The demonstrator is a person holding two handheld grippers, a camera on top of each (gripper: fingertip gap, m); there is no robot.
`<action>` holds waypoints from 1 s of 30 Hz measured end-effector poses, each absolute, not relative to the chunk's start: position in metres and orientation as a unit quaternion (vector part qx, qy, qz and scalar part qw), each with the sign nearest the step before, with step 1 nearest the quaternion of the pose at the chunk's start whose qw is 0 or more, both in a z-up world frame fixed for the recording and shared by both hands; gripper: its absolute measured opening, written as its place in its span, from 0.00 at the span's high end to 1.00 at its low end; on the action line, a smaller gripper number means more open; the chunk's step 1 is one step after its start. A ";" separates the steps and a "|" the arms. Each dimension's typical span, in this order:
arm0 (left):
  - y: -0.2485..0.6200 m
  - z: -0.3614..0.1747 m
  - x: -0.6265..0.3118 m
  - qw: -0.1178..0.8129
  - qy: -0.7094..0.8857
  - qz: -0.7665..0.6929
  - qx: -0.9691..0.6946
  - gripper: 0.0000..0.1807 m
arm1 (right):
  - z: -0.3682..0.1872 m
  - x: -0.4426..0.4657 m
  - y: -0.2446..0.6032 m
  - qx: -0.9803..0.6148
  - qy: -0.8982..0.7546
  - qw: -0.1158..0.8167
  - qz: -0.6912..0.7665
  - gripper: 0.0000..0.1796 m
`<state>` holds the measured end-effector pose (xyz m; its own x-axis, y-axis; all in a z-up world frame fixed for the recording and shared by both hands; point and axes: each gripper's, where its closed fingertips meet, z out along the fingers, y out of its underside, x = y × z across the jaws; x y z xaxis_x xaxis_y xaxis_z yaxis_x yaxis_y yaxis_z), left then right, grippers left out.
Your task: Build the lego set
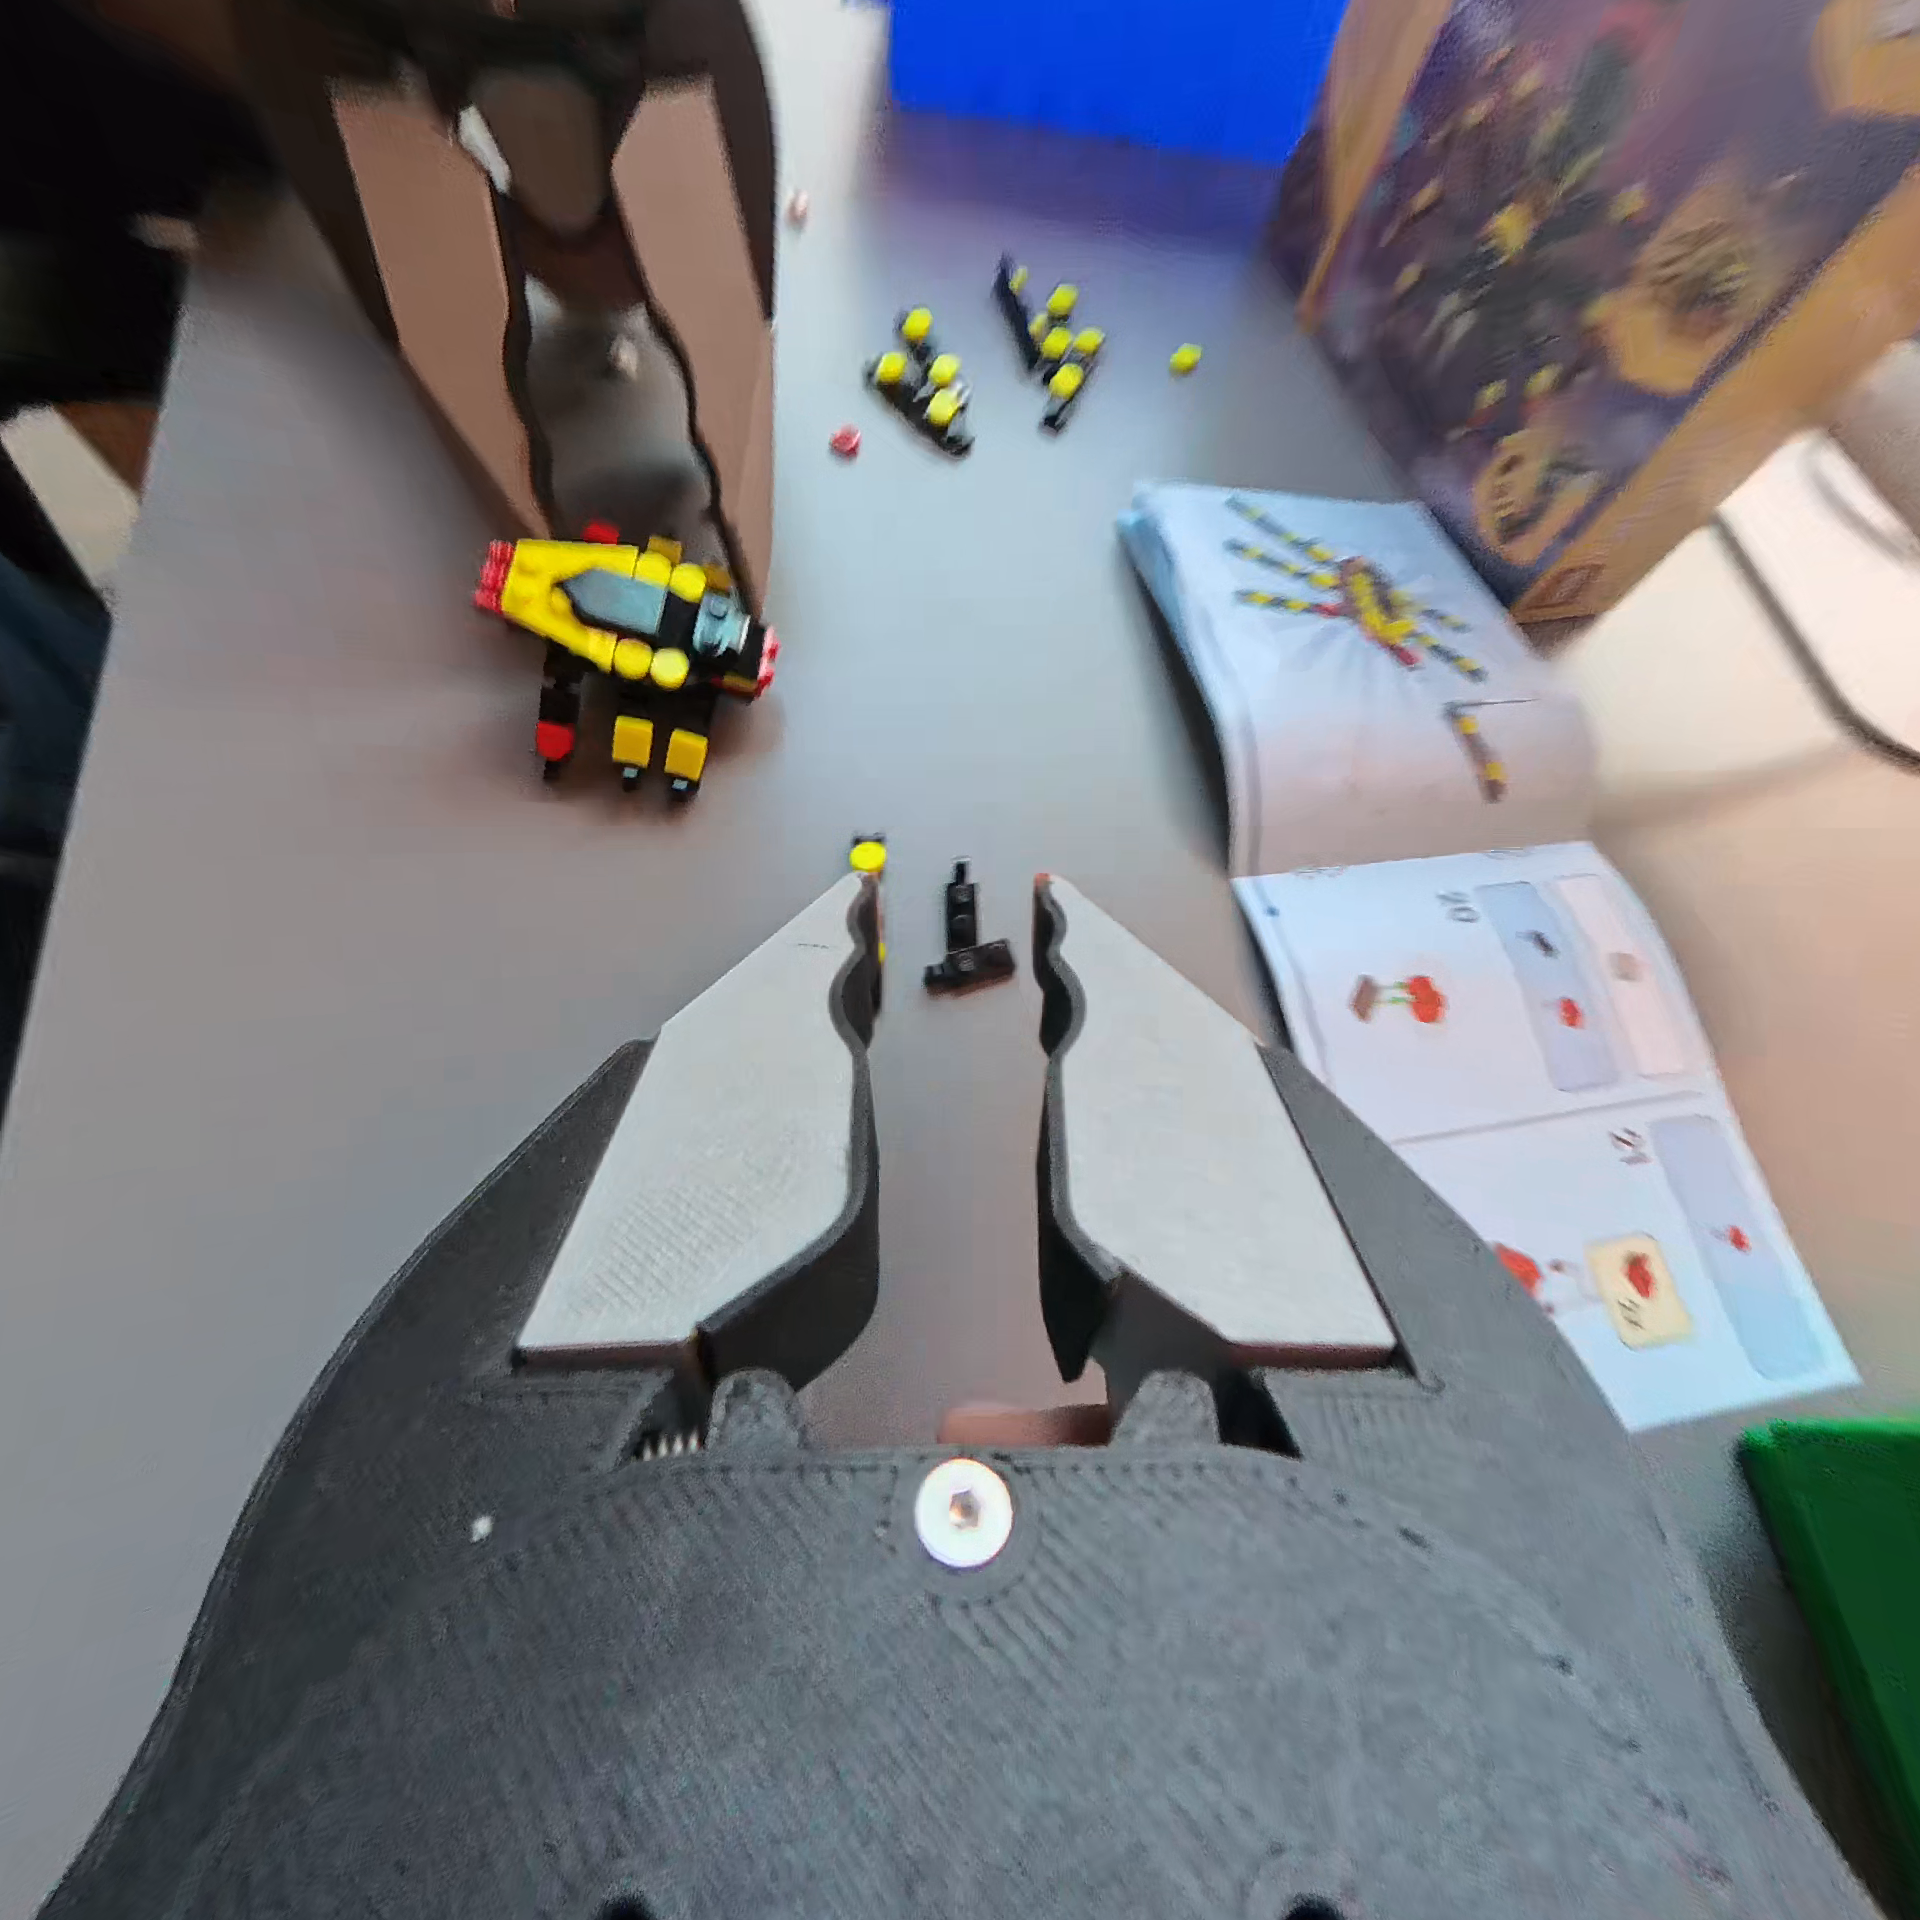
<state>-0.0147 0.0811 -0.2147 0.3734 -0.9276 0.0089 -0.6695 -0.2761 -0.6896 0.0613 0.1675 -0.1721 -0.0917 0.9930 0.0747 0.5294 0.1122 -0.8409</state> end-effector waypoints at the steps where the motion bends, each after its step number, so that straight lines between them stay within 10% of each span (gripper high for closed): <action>1: 0.081 -0.215 -0.015 0.305 0.519 -0.211 -0.770 0.78 | -0.164 0.064 0.173 -0.581 -0.642 0.359 0.349 0.86; 30: 0.050 -0.166 0.002 0.423 0.521 -0.142 -0.728 0.70 | -0.211 0.070 0.117 -0.577 -0.701 0.320 0.270 0.97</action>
